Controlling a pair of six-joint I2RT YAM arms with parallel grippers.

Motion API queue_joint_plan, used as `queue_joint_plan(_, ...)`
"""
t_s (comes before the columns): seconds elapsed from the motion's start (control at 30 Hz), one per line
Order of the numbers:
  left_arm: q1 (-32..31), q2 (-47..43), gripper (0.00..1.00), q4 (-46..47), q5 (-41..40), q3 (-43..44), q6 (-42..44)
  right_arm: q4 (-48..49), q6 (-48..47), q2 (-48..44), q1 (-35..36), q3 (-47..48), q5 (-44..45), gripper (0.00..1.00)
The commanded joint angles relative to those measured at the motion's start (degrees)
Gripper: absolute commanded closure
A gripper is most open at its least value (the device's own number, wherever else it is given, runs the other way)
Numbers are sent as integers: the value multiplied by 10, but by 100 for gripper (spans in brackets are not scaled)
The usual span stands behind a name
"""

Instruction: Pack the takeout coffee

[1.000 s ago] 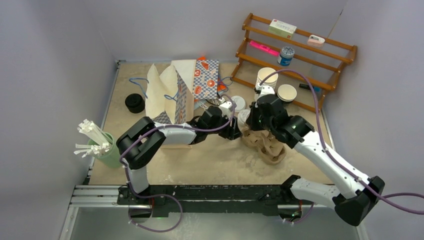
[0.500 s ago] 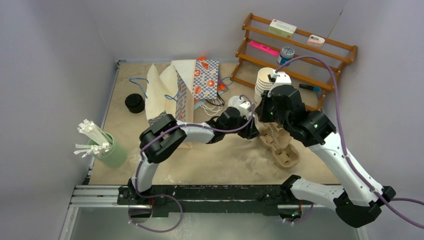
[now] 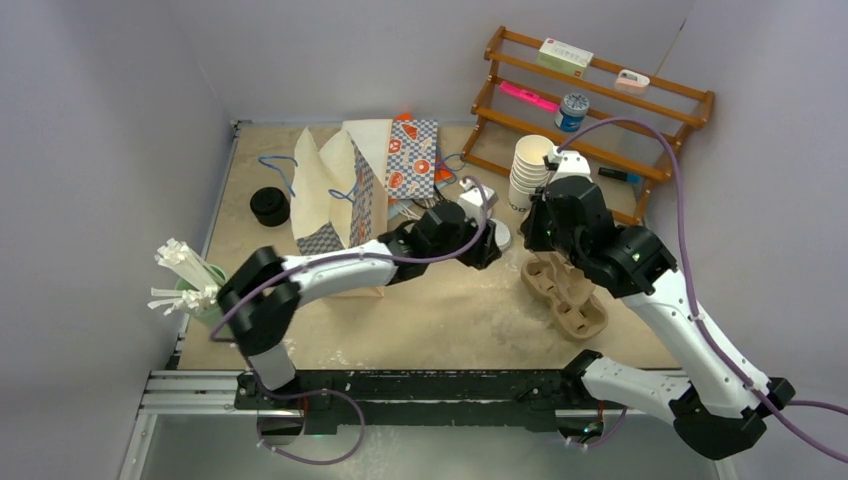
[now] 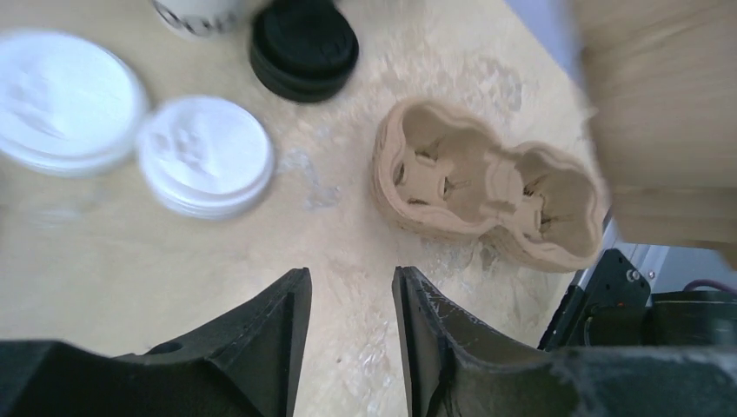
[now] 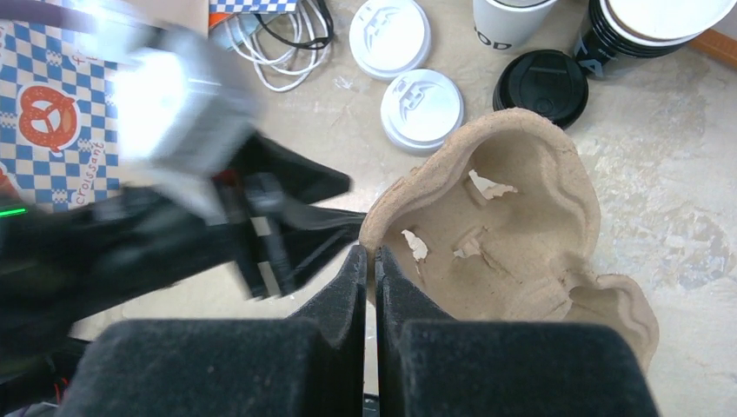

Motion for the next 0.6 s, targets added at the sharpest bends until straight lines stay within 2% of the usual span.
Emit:
queue_joint_plan(0.0, 0, -139, 56, -131, -110, 0, 65, 35, -2, 12, 3, -6, -8, 100)
queue_joint_plan(0.23, 0, -293, 54, -294, -196, 41, 93, 85, 2, 98, 11, -23, -119, 100)
queue_joint_plan(0.43, 1, -352, 53, -461, -246, 145, 100, 136, 23, 168, 81, -31, -103, 100)
queue_joint_plan(0.57, 1, -386, 52, -530, -266, 192, 94, 150, 35, 215, 133, -23, -79, 100)
